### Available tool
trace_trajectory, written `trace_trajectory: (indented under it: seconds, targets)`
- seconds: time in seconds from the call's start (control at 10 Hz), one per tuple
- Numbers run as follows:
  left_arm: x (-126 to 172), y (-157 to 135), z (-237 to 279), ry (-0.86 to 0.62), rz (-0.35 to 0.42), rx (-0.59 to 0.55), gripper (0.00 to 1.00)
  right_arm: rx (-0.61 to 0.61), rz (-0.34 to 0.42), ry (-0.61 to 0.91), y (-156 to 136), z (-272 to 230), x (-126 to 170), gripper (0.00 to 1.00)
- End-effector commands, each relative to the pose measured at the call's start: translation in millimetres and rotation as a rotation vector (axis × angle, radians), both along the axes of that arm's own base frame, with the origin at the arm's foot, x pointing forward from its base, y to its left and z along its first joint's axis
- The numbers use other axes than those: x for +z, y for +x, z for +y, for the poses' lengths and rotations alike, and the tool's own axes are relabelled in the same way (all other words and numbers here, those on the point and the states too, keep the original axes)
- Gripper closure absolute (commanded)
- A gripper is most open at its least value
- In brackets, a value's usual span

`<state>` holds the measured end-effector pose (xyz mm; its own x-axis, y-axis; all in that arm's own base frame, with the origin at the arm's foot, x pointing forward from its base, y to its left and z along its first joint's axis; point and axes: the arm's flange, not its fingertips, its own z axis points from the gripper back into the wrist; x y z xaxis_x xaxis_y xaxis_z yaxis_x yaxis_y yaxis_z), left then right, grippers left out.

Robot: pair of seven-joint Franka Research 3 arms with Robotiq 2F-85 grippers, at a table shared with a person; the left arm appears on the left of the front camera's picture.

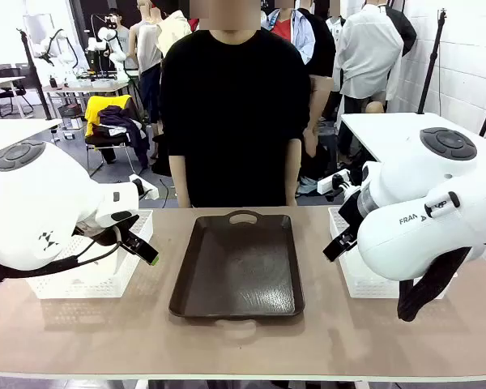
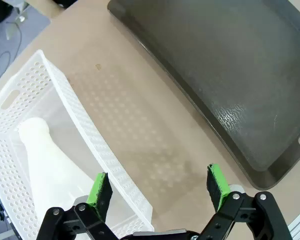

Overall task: Prepare the laboratory tools.
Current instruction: Pick up the Big flask that the person points to.

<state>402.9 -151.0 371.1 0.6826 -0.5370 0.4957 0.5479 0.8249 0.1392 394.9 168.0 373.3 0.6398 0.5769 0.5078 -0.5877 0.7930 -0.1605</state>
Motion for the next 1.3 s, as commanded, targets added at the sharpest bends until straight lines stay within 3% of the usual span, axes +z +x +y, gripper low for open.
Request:
trace_trajectory:
  seconds: [0.0, 1.2]
  targets:
    - [0.1, 0.0, 0.0, 0.0, 0.0, 0.0, 0.0, 0.0, 0.0, 0.0, 0.0, 0.0, 0.0, 0.0]
    - [0.1, 0.0, 0.0, 0.0, 0.0, 0.0, 0.0, 0.0, 0.0, 0.0, 0.0, 0.0, 0.0, 0.0]
